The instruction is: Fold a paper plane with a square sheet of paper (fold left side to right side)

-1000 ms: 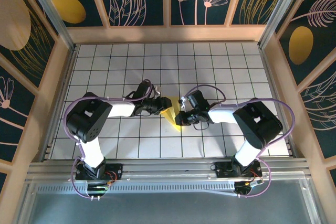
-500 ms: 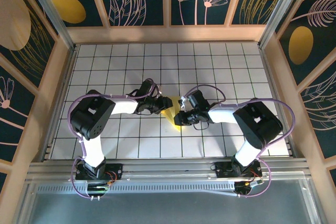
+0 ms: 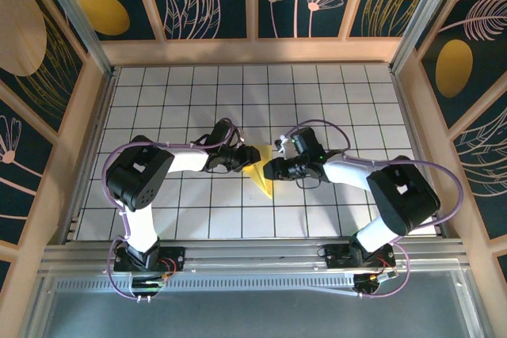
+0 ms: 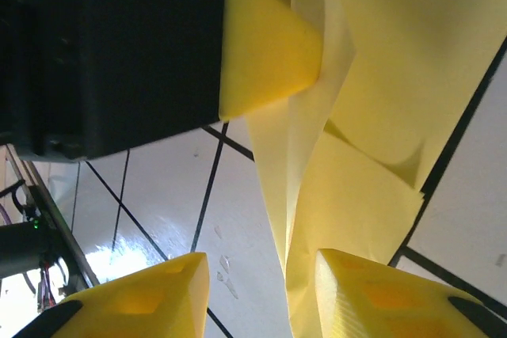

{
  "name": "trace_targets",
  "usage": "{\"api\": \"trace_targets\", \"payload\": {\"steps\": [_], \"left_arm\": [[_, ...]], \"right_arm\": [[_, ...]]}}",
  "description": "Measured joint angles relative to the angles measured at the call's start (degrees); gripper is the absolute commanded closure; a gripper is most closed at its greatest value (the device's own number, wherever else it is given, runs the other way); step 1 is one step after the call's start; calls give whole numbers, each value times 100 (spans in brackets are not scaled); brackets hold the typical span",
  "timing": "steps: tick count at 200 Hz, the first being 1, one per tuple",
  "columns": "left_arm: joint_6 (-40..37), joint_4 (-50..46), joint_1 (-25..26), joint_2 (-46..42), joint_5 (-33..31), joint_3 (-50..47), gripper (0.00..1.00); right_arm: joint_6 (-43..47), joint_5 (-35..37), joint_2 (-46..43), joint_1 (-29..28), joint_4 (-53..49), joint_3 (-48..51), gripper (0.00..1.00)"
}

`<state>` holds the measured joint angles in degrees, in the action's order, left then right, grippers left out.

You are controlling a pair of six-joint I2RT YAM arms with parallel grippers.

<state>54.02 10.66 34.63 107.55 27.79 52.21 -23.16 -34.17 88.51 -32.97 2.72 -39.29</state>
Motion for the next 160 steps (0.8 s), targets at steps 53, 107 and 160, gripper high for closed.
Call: {"api": "trace_targets", "payload": {"steps": [53,107,160], "left_arm": [[0,0,0,0,0,0,60],[0,0,0,0,0,0,59],[0,0,0,0,0,0,59]], "right_arm": [[-188,-321,387,127,251,-164,60],[-339,-356,833,127,505,-310,71],[-404,-356,920,127,566,-365,92]]}}
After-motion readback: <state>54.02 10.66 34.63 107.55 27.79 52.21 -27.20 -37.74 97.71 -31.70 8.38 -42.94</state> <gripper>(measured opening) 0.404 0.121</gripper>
